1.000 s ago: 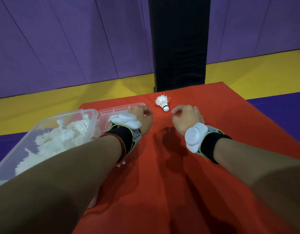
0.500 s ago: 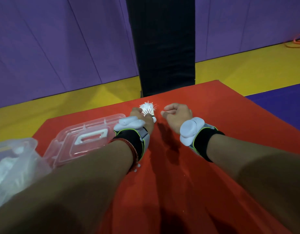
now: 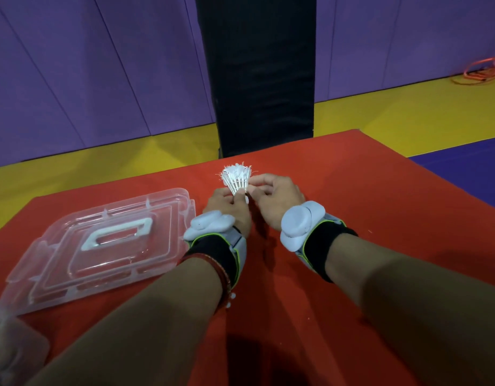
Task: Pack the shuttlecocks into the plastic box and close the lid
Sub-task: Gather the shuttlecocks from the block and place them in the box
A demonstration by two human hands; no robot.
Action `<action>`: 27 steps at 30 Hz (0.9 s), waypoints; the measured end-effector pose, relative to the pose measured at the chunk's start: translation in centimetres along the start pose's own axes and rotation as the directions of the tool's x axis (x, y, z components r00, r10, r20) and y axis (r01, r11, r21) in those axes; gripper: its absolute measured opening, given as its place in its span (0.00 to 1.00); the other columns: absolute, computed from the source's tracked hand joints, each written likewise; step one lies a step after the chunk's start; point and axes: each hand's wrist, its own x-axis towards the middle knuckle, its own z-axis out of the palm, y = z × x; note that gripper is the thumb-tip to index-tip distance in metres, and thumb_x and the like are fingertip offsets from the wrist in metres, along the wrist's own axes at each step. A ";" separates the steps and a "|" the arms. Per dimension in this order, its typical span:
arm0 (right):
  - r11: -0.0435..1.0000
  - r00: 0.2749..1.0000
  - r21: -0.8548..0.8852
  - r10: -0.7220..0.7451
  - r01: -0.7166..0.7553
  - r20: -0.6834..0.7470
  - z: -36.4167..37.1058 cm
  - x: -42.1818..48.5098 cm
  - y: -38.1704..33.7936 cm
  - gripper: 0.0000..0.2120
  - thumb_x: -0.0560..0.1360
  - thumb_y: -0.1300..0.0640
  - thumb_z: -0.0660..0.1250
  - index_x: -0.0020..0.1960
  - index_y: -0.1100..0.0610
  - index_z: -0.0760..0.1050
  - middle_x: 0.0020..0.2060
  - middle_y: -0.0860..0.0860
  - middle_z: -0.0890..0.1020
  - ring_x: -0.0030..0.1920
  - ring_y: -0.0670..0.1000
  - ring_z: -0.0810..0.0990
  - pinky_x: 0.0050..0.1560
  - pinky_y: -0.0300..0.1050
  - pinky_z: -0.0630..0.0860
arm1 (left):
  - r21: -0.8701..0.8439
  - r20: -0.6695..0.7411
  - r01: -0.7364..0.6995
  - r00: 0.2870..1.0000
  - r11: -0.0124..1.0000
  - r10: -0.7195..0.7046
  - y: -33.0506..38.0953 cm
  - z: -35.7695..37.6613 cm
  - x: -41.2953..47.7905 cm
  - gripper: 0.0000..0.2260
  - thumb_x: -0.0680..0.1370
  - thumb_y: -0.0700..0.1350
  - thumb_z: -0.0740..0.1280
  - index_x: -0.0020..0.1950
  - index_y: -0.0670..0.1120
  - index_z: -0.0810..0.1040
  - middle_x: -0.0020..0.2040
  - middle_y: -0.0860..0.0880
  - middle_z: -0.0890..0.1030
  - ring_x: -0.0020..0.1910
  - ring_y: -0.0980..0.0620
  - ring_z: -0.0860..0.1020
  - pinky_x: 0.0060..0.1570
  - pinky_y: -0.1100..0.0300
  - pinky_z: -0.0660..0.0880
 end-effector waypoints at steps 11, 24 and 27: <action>0.976 0.998 0.214 0.035 -0.046 0.055 -1.0 -5.2 -0.9 0.16 0.69 0.41 0.74 0.51 0.48 0.78 0.40 0.45 0.85 0.41 0.45 0.83 0.42 0.39 0.76 | 0.013 0.033 -0.063 0.997 0.998 0.063 -1.0 -3.4 -4.9 0.06 0.78 0.48 0.67 0.54 0.50 0.78 0.41 0.54 0.80 0.43 0.49 0.81 0.47 0.58 0.75; 0.967 0.991 0.220 0.123 -0.130 0.046 -7.4 -13.7 -10.3 0.34 0.72 0.41 0.72 0.71 0.54 0.66 0.54 0.56 0.82 0.54 0.57 0.82 0.61 0.53 0.75 | 0.043 0.113 -0.183 0.978 0.982 0.177 5.2 -12.5 -13.6 0.13 0.80 0.36 0.63 0.64 0.39 0.72 0.51 0.45 0.78 0.47 0.50 0.75 0.34 0.68 0.65; 0.984 0.999 0.172 0.038 -0.035 -0.011 -8.8 -15.8 -13.5 0.28 0.72 0.42 0.71 0.67 0.51 0.71 0.51 0.53 0.82 0.52 0.55 0.82 0.60 0.52 0.76 | 0.081 0.111 -0.246 0.965 0.966 0.237 6.6 -15.9 -14.9 0.10 0.79 0.37 0.63 0.61 0.40 0.75 0.47 0.48 0.78 0.45 0.50 0.76 0.39 0.66 0.66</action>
